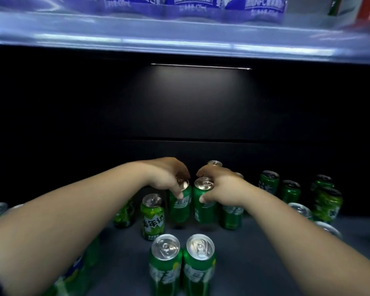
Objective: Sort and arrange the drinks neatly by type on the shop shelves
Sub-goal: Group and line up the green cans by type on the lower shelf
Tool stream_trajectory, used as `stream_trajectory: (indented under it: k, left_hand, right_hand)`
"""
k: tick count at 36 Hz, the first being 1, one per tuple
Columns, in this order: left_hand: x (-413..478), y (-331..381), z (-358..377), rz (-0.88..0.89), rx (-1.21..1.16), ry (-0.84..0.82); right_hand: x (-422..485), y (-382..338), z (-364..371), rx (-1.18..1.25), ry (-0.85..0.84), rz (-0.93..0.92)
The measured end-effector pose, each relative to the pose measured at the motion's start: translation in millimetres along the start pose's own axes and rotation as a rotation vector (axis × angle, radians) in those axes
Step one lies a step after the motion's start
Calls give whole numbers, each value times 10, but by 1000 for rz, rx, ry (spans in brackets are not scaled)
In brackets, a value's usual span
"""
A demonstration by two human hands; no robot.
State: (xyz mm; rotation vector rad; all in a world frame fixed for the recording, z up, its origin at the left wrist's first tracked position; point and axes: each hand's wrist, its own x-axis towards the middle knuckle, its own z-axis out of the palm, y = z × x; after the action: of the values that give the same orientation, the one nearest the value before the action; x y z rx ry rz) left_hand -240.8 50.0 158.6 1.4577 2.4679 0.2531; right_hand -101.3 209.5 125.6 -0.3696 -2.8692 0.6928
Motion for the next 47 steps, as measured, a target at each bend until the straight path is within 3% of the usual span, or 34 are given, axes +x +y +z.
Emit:
stream_trajectory:
  k: [4,13,18,22,30,47]
  left_hand:
    - [-145,75,132,51,110,-91]
    - [-391,-57,498,11,2,-162]
    - [-512,-94,547,-17,-89,-86]
    - [-562,-125,554,-80,-251,27]
    - [-546,-48,632,-111,-40,94]
    - [-521,-110,532,-19,-106,-85]
  right_hand:
    - [-70,25,155,40,-72,-34]
    - [-209,27,569,0,-117,-119]
    - [-228,75,577,31,-159,-90]
    - [-189,89,491,214,-196,-30]
    - [-188,46,526,366,-231,8]
    - [-204,90,564,398,-276,26]
